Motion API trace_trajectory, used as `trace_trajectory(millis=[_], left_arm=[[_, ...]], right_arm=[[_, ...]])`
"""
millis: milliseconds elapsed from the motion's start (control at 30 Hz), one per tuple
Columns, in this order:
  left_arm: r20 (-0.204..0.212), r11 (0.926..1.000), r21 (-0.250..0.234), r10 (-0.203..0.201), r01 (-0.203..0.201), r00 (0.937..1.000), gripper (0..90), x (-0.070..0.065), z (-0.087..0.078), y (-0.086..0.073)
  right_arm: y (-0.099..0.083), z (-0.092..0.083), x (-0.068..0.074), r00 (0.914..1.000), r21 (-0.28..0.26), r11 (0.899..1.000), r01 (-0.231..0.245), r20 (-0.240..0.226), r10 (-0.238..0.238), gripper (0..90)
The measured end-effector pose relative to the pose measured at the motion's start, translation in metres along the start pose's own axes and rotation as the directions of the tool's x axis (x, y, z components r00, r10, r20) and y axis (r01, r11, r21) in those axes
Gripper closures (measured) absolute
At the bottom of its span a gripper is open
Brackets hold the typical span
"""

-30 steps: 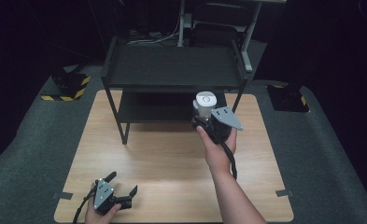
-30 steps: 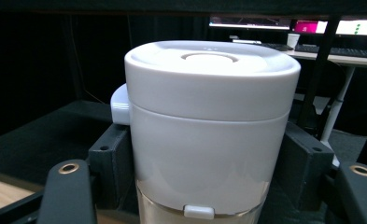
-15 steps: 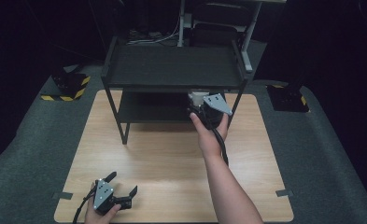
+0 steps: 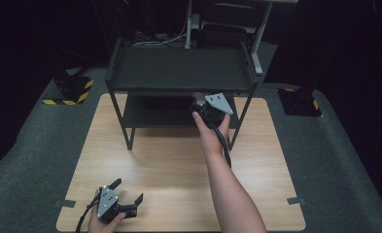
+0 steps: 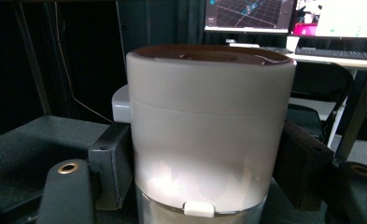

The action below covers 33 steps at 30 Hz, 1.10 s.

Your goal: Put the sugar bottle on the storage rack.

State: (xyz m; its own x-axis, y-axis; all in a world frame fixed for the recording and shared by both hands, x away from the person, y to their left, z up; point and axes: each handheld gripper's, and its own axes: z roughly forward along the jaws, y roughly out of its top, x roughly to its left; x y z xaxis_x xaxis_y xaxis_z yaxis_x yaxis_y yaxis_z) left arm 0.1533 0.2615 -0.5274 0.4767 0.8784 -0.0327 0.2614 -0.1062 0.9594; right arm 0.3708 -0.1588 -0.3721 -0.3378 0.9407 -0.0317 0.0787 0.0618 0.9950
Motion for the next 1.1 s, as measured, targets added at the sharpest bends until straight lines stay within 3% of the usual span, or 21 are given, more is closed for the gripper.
trace_trajectory(millis=[633,733,767,867,1100], left_arm=[[0.000,1.0000,0.000,0.001,-0.001,1.0000,0.7,0.0000,0.0001,0.0000],[0.001,1.0000,-0.001,0.001,-0.001,1.0000,0.7,0.0001,0.0002,-0.0001],[0.001,1.0000,-0.001,0.001,-0.001,1.0000,0.7,0.0001,0.0001,-0.0001],[0.001,1.0000,-0.002,-0.001,0.001,1.0000,0.7,0.0003,-0.0001,-0.0004],[0.003,1.0000,-0.002,-0.007,0.007,1.0000,0.7,0.0011,0.0000,-0.0004]], right_arm=[[-0.0054,-0.0006,0.0001,1.0000,-0.017,1.000,0.000,-0.001,0.000,29.8],[-0.0029,-0.0011,-0.0021,0.9998,-0.007,1.000,-0.011,-0.018,0.011,22.2],[-0.0021,-0.0005,-0.0016,0.9997,0.002,1.000,-0.007,-0.024,0.007,13.1],[-0.0024,0.0001,-0.0006,0.9998,0.011,1.000,-0.001,-0.019,0.002,1.9],[-0.0009,-0.0057,-0.0021,0.9986,0.003,1.000,0.011,-0.051,-0.011,0.0]])
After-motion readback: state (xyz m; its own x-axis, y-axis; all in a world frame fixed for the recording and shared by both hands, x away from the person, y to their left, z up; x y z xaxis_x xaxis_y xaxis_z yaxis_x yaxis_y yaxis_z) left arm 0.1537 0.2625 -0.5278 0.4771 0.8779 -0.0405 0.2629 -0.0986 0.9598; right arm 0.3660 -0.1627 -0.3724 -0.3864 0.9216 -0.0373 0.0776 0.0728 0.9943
